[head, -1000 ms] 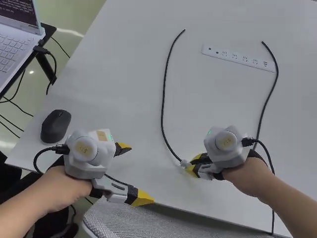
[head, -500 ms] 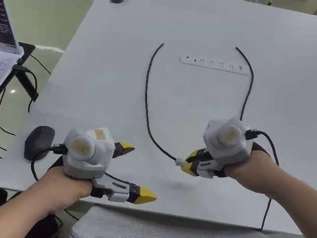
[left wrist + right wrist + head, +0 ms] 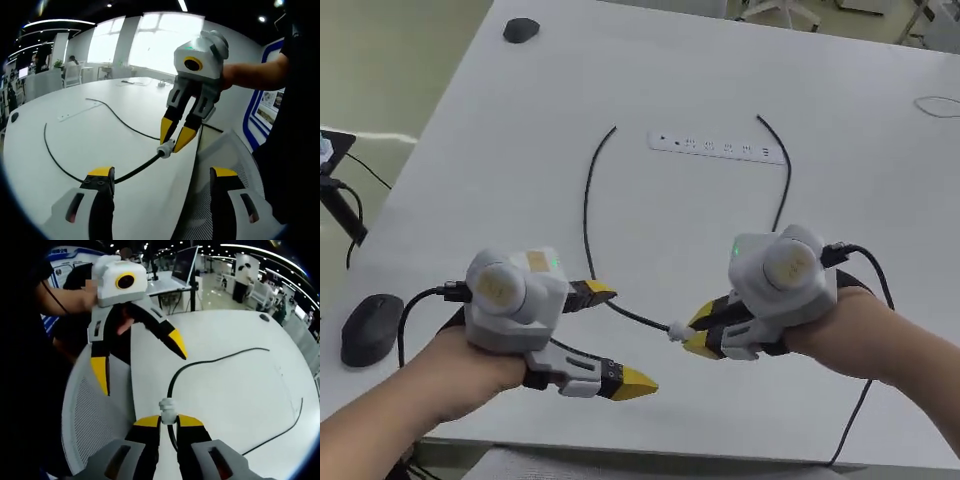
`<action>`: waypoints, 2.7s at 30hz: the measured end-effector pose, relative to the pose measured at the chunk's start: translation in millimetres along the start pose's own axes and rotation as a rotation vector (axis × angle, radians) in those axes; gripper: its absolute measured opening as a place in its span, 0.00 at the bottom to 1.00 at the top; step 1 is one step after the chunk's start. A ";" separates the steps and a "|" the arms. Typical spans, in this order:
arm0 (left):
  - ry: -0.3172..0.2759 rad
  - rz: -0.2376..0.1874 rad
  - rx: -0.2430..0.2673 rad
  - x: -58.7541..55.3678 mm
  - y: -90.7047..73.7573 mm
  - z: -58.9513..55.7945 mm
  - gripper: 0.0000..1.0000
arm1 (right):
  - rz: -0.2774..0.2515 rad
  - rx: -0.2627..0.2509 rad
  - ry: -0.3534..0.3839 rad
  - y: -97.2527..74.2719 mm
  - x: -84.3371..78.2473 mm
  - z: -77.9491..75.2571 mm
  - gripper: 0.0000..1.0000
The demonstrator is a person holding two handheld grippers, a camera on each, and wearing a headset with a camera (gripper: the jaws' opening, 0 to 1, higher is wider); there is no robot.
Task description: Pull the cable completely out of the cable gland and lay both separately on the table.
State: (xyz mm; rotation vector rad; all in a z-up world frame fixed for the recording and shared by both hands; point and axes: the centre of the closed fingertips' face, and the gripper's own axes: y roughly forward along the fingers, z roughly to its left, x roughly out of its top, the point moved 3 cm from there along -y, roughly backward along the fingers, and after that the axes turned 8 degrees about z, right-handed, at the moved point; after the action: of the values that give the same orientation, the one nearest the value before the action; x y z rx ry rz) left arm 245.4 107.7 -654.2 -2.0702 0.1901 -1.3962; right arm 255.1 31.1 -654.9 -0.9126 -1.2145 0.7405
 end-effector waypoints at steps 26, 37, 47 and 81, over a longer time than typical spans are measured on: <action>0.049 -0.114 -0.089 25.6 25.0 -7.6 0.42 | -0.009 0.017 -0.217 -22.3 7.1 8.1 0.06; 0.066 -0.114 -0.129 26.3 27.2 -14.6 0.27 | -0.010 0.027 -0.246 -25.2 2.8 9.1 0.06; 0.059 -0.131 -0.152 29.2 26.9 -20.0 0.20 | -0.009 0.024 -0.275 -25.6 1.5 11.8 0.06; 0.054 -0.137 -0.131 38.1 24.4 -25.8 0.15 | -0.189 0.170 -0.052 -36.4 -11.6 2.3 0.14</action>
State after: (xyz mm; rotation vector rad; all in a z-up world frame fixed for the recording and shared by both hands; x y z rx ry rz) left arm 244.5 60.7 -631.8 -2.1891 0.1689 -1.5609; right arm 250.5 4.8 -627.6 -0.6329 -1.2437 0.7073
